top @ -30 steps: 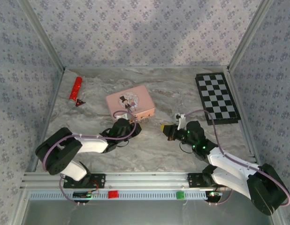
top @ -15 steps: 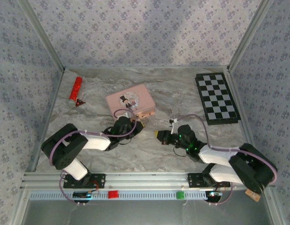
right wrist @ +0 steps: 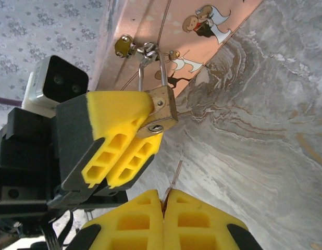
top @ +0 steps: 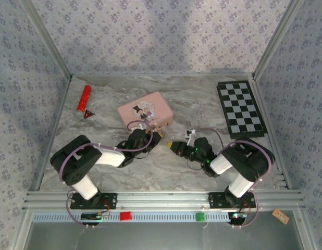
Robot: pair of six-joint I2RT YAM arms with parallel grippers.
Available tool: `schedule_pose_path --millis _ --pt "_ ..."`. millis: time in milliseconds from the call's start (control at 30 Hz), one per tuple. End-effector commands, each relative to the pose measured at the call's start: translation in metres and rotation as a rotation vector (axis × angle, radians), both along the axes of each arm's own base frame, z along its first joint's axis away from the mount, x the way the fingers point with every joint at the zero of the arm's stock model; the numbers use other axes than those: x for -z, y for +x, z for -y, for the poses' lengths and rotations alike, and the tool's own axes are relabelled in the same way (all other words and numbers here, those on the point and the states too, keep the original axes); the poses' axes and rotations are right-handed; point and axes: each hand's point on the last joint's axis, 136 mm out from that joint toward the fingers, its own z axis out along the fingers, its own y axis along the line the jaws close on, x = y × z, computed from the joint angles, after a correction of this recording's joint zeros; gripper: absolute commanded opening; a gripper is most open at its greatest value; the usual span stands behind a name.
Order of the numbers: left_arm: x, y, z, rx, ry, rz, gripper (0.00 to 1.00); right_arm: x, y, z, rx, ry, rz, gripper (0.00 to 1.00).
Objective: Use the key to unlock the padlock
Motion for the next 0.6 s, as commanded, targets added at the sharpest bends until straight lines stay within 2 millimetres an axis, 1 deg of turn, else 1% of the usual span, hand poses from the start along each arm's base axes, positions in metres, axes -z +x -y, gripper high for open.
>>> schedule_pose_path --millis 0,100,267,333,567 --pt "-0.009 0.000 0.013 -0.009 -0.140 -0.047 0.03 -0.023 0.013 -0.008 0.031 0.121 0.022 0.00" --pt "-0.007 0.000 0.013 -0.015 -0.147 -0.054 0.02 -0.028 0.016 -0.005 0.053 0.125 0.037 0.00" --pt "-0.006 0.000 0.009 -0.037 -0.145 -0.058 0.02 -0.033 0.024 0.006 0.102 0.142 0.034 0.00" --pt "-0.010 0.001 0.009 -0.044 -0.159 -0.050 0.02 -0.035 0.027 0.007 0.108 0.152 0.032 0.00" --pt "-0.028 0.009 0.015 -0.070 -0.239 -0.017 0.01 -0.058 0.035 0.012 0.124 0.210 0.057 0.00"
